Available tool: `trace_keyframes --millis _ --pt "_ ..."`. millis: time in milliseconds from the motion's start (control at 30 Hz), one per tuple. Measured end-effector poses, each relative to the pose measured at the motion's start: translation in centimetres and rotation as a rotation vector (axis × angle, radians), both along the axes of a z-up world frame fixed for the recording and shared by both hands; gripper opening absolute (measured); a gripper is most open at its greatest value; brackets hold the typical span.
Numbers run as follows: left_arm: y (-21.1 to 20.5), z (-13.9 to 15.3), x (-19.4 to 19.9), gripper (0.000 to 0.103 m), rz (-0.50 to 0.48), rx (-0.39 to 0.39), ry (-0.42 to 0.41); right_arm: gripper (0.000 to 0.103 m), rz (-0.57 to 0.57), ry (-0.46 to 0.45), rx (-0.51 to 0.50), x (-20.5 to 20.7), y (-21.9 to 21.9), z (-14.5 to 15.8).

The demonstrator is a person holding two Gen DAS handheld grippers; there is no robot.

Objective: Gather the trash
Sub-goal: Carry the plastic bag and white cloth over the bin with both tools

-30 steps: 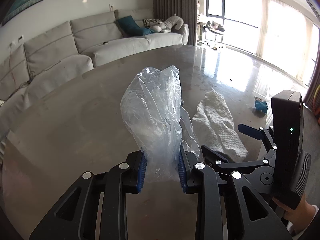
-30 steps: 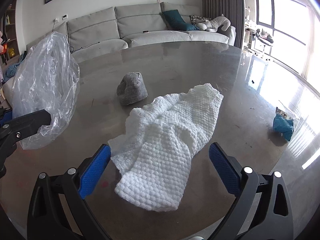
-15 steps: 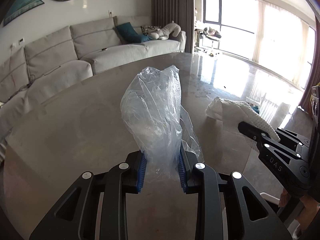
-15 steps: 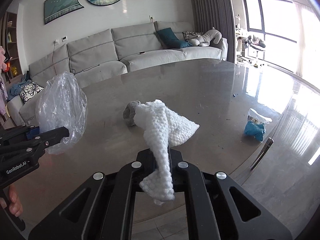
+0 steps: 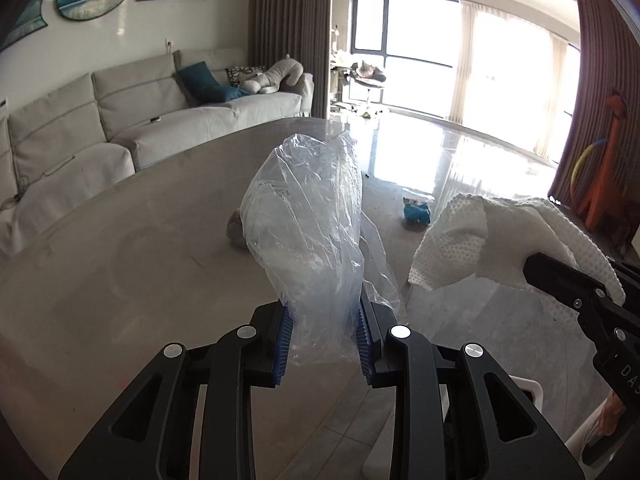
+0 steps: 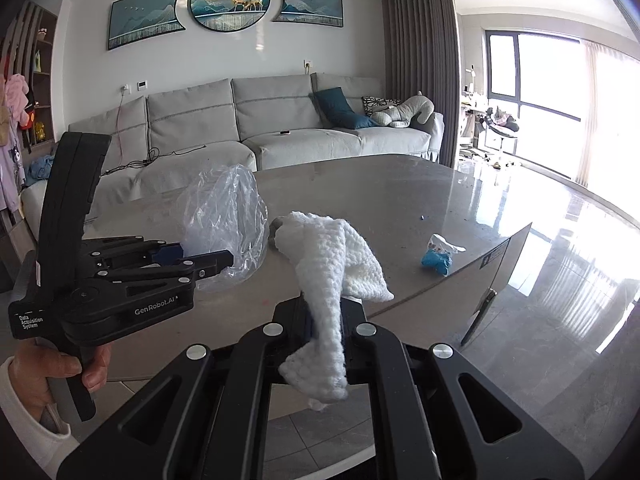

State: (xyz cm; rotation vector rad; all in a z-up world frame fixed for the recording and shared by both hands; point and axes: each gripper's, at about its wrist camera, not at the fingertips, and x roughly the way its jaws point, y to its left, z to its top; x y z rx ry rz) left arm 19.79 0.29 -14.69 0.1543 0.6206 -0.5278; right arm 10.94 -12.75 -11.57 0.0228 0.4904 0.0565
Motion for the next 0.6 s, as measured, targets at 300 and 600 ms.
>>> trace_keyframes --millis 300,600 --pt "-4.9 -1.9 -6.8 0.028 -0.208 0.008 0.03 0.007 -0.105 0.025 -0.009 -7.5 -1.7 -1.1" --pt "-9.2 -5.9 -12.5 0.028 -0.381 0.128 0.057 0.007 -0.19 0.093 -0.02 -11.8 -3.3 -3.4"
